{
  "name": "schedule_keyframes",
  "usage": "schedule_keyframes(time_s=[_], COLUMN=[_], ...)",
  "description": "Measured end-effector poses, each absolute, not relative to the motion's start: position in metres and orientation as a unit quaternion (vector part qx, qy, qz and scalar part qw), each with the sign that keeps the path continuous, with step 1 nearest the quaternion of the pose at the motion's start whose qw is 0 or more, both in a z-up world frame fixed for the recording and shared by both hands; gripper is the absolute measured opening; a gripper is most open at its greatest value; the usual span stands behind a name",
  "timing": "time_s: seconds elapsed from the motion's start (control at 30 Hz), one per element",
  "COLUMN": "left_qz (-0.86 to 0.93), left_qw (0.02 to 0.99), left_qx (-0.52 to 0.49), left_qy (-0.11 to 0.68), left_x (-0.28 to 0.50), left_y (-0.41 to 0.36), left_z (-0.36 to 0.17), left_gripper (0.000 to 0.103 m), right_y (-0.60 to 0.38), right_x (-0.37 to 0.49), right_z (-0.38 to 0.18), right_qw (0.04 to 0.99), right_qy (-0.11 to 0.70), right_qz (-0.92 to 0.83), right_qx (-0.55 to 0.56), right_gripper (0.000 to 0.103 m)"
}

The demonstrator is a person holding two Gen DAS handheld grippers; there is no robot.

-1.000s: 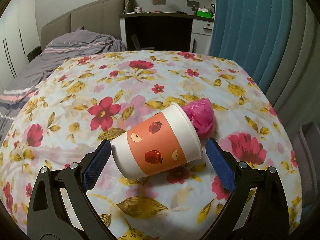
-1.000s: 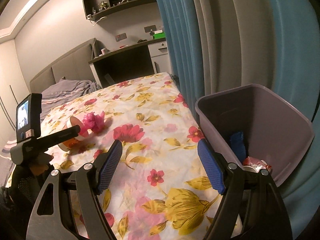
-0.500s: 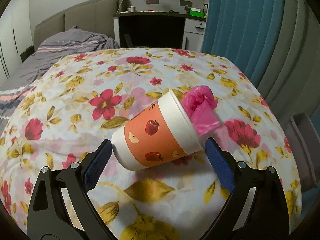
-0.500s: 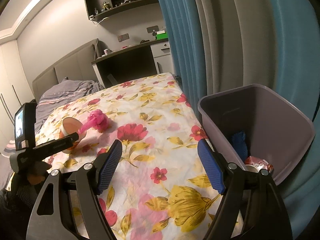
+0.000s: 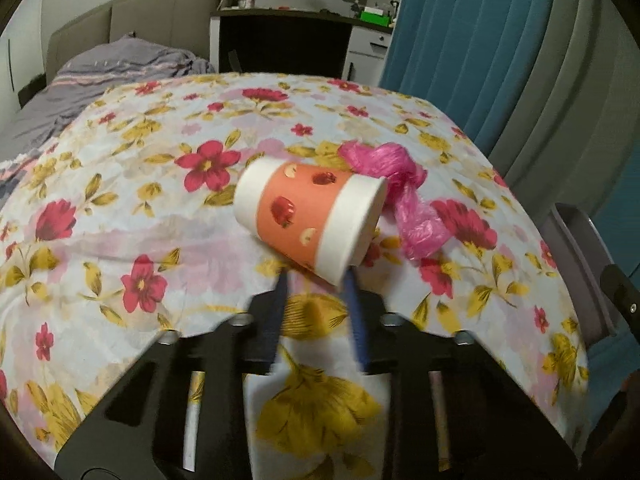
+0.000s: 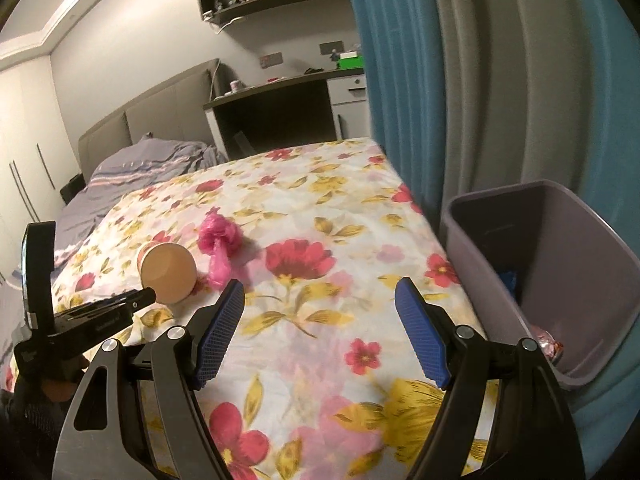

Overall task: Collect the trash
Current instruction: 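Grasp the orange dotted paper cup by its rim with the left gripper, then grasp the pink plastic bag with the right gripper while the left gripper holds the cup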

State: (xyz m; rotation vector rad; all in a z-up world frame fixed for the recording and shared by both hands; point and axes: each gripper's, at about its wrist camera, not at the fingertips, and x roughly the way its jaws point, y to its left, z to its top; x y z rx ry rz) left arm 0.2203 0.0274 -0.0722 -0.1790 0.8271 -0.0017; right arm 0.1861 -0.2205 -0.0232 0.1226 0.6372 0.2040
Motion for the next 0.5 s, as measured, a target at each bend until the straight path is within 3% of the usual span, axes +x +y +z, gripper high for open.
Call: schedule_keyframes(time_s=[0.13,0.37,0.5], left_qz=[0.0,0.014,0.043], left_qw=[0.911,0.925,0.929], left_qx=[-0.096,-0.113,-0.132], left_qy=[0.401,0.362,0.344], left_x=[0.22,0.212,0.209], left_y=[0.039,0.063,0.086], left_z=[-0.074,-0.06,-0.056], left_gripper=[0.003,0.002,0.002], right_y=[-0.207,-0.164,-0.138], right_x=[0.195,0.22,0.239], right_z=[-0.024,-0.032,-0.044], right_qw=[0.939,0.928,0.921], right_qy=[0.321,0.344,0.361], right_qz=[0.109,0.137,0.144], right_qx=[0.055,0.033,0.015], right_gripper=[0.075,0.065,0.052])
